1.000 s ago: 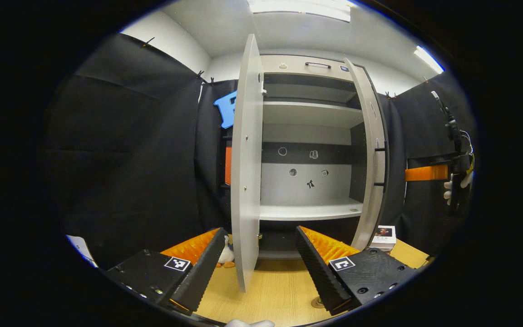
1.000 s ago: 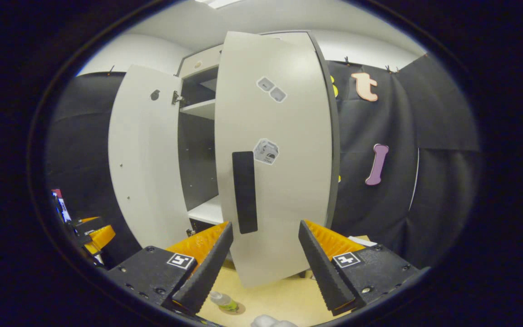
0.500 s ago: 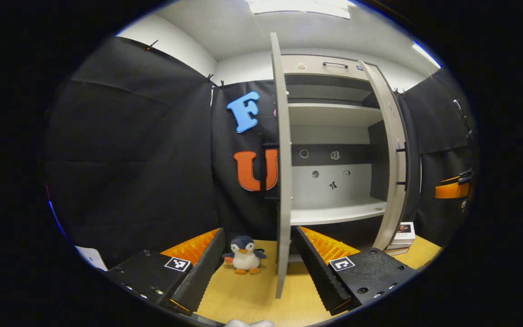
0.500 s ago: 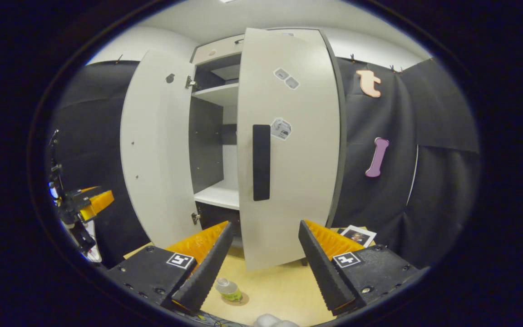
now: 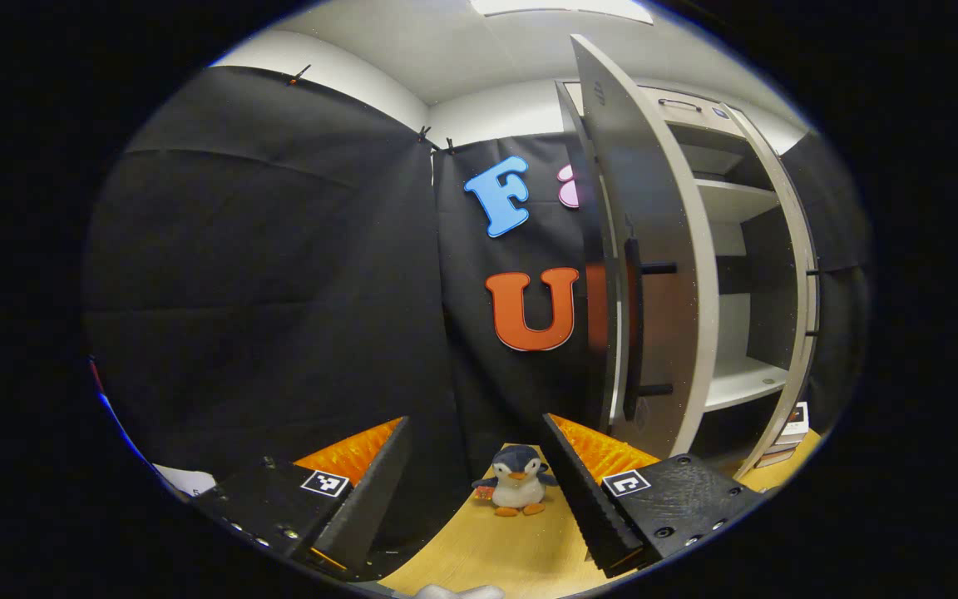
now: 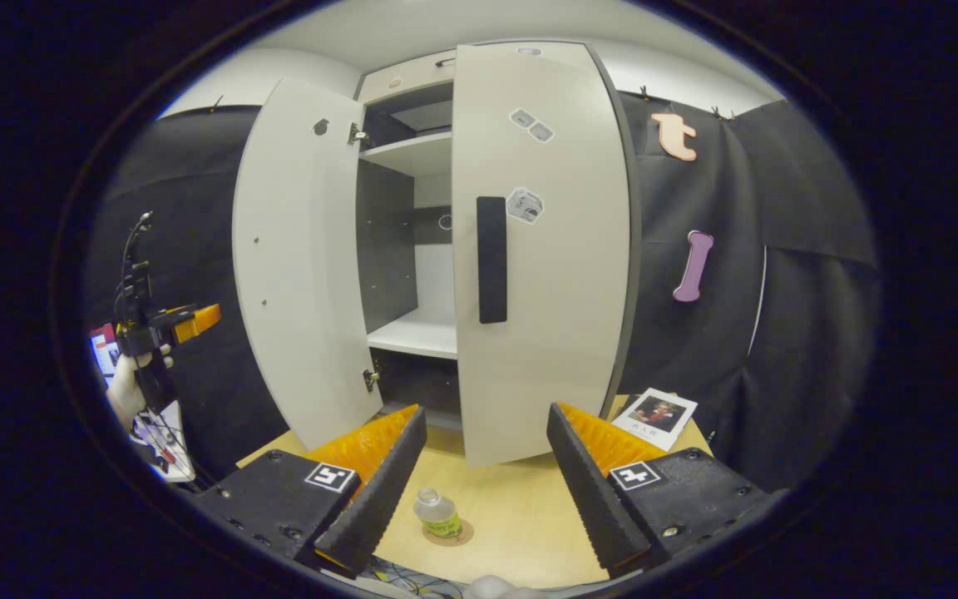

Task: Grasp the bottle in the cabinet with the left hand and place it on the coaster, then close the right door with the right hand and the left door with the left hand.

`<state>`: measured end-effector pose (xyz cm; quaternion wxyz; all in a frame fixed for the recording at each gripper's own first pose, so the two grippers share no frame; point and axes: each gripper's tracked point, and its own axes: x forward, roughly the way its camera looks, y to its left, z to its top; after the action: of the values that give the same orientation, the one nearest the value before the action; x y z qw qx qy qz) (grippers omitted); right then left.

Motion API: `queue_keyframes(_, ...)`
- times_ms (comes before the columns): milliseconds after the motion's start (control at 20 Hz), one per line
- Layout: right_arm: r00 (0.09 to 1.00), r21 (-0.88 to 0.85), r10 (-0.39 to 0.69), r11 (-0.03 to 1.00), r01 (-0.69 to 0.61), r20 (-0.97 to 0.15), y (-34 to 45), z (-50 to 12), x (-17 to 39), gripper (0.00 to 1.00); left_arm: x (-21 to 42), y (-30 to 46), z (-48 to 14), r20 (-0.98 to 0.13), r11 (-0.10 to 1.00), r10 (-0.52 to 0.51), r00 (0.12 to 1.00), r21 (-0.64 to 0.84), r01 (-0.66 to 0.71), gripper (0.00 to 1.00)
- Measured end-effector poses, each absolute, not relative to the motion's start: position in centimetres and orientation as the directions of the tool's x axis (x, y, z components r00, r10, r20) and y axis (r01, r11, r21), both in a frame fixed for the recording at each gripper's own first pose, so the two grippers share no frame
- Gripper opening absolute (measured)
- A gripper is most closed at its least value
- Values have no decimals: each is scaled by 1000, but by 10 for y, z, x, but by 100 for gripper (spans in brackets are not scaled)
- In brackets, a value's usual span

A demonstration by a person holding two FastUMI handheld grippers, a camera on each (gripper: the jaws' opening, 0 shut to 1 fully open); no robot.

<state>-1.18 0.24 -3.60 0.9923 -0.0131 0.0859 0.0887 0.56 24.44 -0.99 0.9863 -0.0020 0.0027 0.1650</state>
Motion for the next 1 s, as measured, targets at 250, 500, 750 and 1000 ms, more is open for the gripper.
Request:
queue_keyframes(250, 972, -6, 146, 989, -150, -183, -8, -39, -20, 96, 35, 240, 17, 45, 952, 306, 951, -21, -305, 95)
queue_keyframes(500, 971, 6, 136, 991, -137, -194, -14, -43, -22, 96, 58, 220, 26, 57, 960, 279, 959, -18, -279, 95)
queue_keyframes(750, 967, 11, 154, 988, -155, -201, -13, -44, -20, 96, 59, 218, 27, 57, 960, 279, 958, -19, -279, 93)
queue_keyframes(1000, 965, 24, 177, 984, -175, -195, -12, -45, -16, 96, 53, 202, 37, 88, 965, 260, 962, -54, -256, 94)
